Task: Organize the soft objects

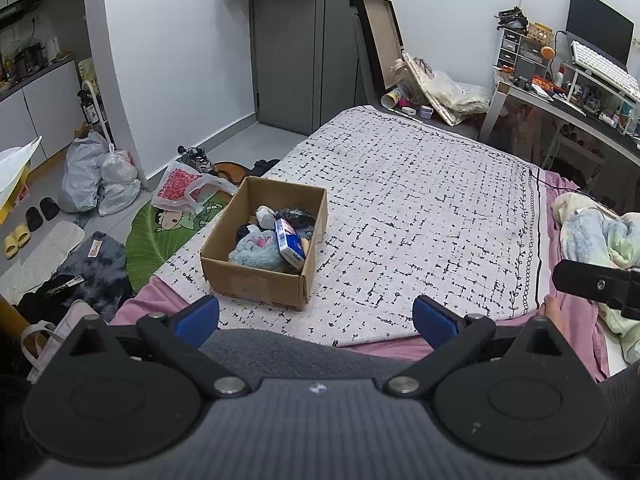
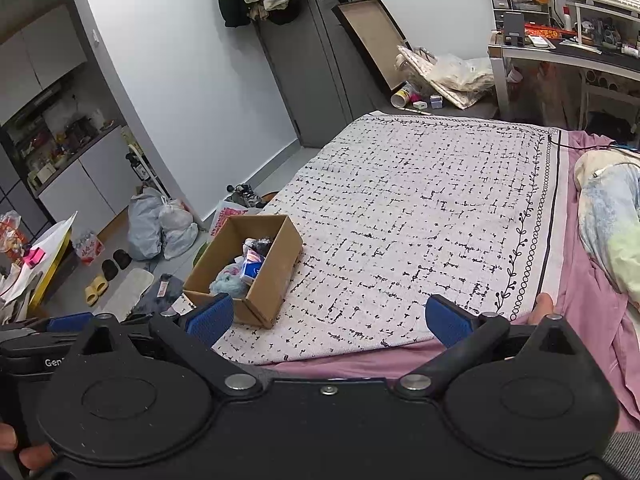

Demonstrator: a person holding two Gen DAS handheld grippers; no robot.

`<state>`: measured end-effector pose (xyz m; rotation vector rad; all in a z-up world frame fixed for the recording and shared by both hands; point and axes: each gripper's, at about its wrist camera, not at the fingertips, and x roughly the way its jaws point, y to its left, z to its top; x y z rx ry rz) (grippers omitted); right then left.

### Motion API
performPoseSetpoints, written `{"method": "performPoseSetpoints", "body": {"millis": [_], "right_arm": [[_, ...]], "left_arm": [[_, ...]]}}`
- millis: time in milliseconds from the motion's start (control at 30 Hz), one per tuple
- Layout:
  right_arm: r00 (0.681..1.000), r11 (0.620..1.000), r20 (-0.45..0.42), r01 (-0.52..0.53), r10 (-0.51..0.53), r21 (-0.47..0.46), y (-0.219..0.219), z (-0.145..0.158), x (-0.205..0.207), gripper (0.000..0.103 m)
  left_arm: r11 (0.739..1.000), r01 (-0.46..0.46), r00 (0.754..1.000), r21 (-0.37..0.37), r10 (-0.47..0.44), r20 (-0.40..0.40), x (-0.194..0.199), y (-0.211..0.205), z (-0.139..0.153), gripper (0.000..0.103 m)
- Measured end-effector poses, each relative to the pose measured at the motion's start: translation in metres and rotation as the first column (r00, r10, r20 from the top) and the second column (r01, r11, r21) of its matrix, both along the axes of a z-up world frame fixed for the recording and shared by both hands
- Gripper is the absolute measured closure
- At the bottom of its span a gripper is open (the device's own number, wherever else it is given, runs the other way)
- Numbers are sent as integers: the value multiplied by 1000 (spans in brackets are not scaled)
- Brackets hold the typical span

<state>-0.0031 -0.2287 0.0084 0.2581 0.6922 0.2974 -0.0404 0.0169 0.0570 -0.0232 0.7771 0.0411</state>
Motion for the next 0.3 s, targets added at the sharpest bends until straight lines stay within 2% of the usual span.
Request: {"method": "performPoseSetpoints", "body": {"millis": [300], "right_arm": [[1000, 1000, -4, 0, 0, -12, 2, -1, 0, 0]], "left_arm": [[1000, -5, 1000, -19, 5, 14, 1, 4, -1, 1]]}}
